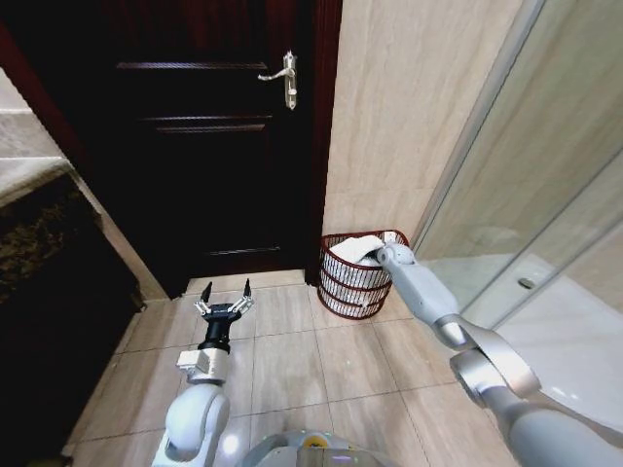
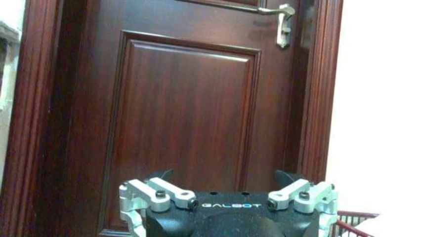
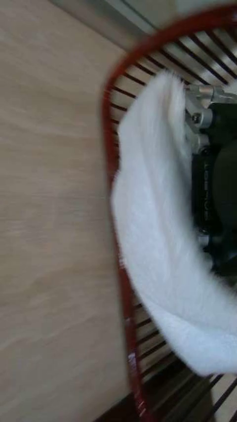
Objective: Discard the used towel into the hamper.
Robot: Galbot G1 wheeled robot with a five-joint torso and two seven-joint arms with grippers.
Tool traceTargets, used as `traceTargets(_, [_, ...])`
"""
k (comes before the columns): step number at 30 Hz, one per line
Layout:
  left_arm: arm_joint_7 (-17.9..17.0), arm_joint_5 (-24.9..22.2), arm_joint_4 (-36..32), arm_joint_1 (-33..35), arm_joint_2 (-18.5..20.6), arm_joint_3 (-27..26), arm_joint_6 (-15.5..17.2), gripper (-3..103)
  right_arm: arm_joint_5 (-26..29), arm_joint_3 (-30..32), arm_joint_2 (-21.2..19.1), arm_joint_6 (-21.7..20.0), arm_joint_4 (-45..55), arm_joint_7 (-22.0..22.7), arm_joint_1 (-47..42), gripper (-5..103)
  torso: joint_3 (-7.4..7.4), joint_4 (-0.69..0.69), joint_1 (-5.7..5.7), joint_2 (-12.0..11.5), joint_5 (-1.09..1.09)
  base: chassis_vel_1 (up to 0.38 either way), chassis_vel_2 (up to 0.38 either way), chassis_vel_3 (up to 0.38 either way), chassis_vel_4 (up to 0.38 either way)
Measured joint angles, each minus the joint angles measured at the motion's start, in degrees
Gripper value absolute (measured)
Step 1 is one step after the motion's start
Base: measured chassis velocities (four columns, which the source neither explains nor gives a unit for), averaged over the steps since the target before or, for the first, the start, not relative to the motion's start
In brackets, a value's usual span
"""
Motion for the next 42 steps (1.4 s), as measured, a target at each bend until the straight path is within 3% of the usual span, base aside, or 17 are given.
traceTargets(5, [-0.2,0.3,-0.9,0.0,-0.4,1.0,0.0,100,6.8,-0.8,-5.6,-5.3,12.2,6.5,-2.4,100,-0.01,0.01,0.0,0.0,0.0,0.0,0.0,0.0,0.0])
traceTargets(9, [-0.4,0.4,-1.5,0.1,-0.4,1.4,0.0,100,10.9,-1.2,-9.8,-6.0,16.9,8.7,-4.7,100,-0.01,0.0,0.0,0.0,0.02,0.0,0.0,0.0,0.0])
traceTargets(14, [-1.9,0.4,-1.9,0.0,-0.4,2.0,-0.1,100,15.2,-0.5,-15.0,-6.9,23.2,7.3,-7.8,100,-0.01,-0.01,0.0,0.0,0.01,0.0,0.0,0.0,0.0])
traceTargets(22, [-2.1,0.4,-2.1,0.7,-0.7,1.9,-0.5,100,15.0,2.7,-19.4,-6.3,31.8,7.1,-10.1,100,-0.02,-0.01,0.0,0.0,-0.02,0.0,0.0,0.0,0.0])
traceTargets(25, [-2.1,0.4,-1.7,0.6,-0.7,1.7,-0.7,100,12.4,2.7,-19.1,-5.6,31.9,5.3,-8.6,100,-0.01,-0.01,0.0,0.0,-0.01,0.0,0.0,0.0,0.0])
traceTargets(29, [-2.1,0.4,-0.9,0.0,-0.3,1.4,-0.6,100,10.1,1.1,-15.6,-4.9,26.8,1.8,-3.9,100,-0.01,0.03,0.0,0.0,-0.03,0.0,0.0,0.0,0.0])
traceTargets(32, [-2.1,0.3,-0.6,-0.4,-0.1,0.9,-0.3,100,6.4,-1.6,-11.4,-2.2,19.9,-1.5,-1.4,100,0.0,0.04,0.0,0.0,-0.03,0.0,0.0,0.0,0.0])
traceTargets(37, [-2.0,-0.3,0.3,-1.0,0.0,-0.4,-0.3,100,3.0,-2.2,-5.6,-1.4,11.8,-3.0,-0.8,100,0.0,0.02,0.0,0.0,-0.02,0.0,0.0,0.0,0.0])
traceTargets(42, [-1.9,-1.0,0.8,-1.7,0.2,-1.4,-0.2,100,0.2,-1.9,-2.6,-2.1,4.4,-5.0,-0.5,100,0.0,0.01,0.0,0.0,-0.01,0.0,0.0,0.0,0.0])
